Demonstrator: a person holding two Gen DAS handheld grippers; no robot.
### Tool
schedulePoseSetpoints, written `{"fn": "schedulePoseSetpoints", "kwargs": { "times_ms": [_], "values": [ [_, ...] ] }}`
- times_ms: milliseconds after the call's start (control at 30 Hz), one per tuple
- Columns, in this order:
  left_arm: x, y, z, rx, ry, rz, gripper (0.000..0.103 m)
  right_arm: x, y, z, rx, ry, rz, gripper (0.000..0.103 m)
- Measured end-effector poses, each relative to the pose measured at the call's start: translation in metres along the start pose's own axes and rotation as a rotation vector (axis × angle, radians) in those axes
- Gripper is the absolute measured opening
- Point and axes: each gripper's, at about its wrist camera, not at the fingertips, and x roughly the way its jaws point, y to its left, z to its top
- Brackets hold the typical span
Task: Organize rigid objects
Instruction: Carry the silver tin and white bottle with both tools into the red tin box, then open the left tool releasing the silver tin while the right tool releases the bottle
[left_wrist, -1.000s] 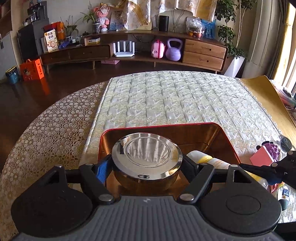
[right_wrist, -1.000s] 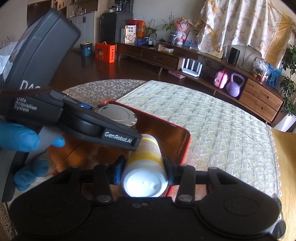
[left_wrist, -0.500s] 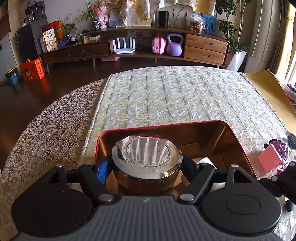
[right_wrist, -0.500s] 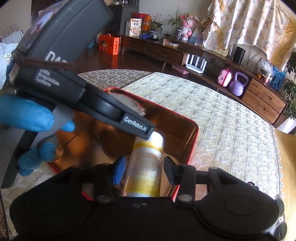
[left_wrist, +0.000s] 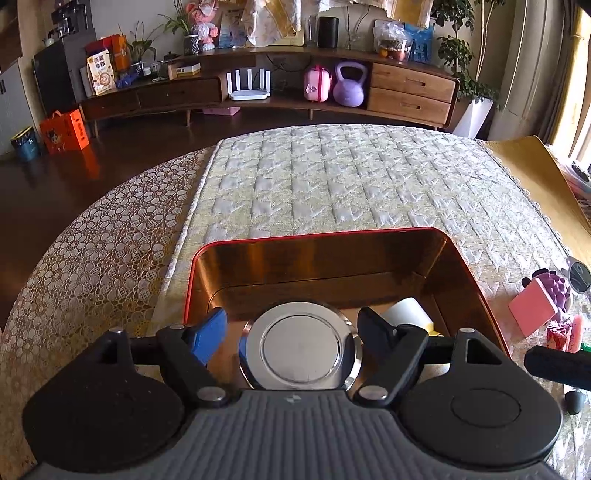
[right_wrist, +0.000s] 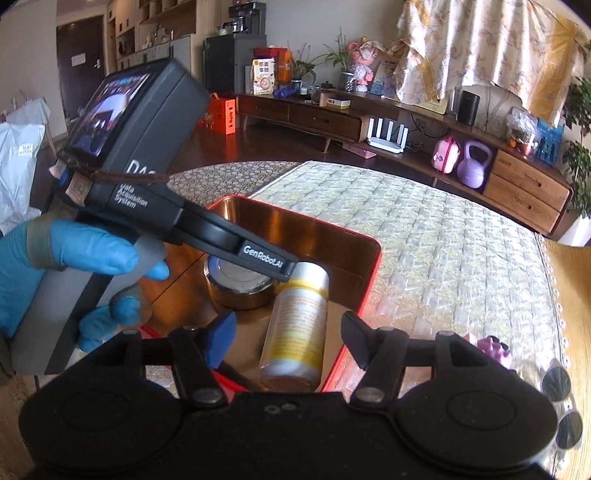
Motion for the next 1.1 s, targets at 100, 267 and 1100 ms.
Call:
{"fn": "schedulePoseSetpoints", "kwargs": {
  "times_ms": [100,267,1100],
  "values": [
    [-0.007,0.002,-0.002,-0.014,-0.003,-0.005,0.078,-0.006,-0.005,0.000,0.027,-0.009,0.003,0.064],
    [-0.024,0.003,-0.006,-0.015,-0.021,-0.009,0.078,-0.019,-0.012,-0.002,0.085,-0.019,0.011,0.064],
    [-0.118,-0.047,-0.031,0.061,-0.131,-0.070,0.083,-0.082,-0.047,-0.021,0.251,-0.110,-0.005,0.083]
  ]
}}
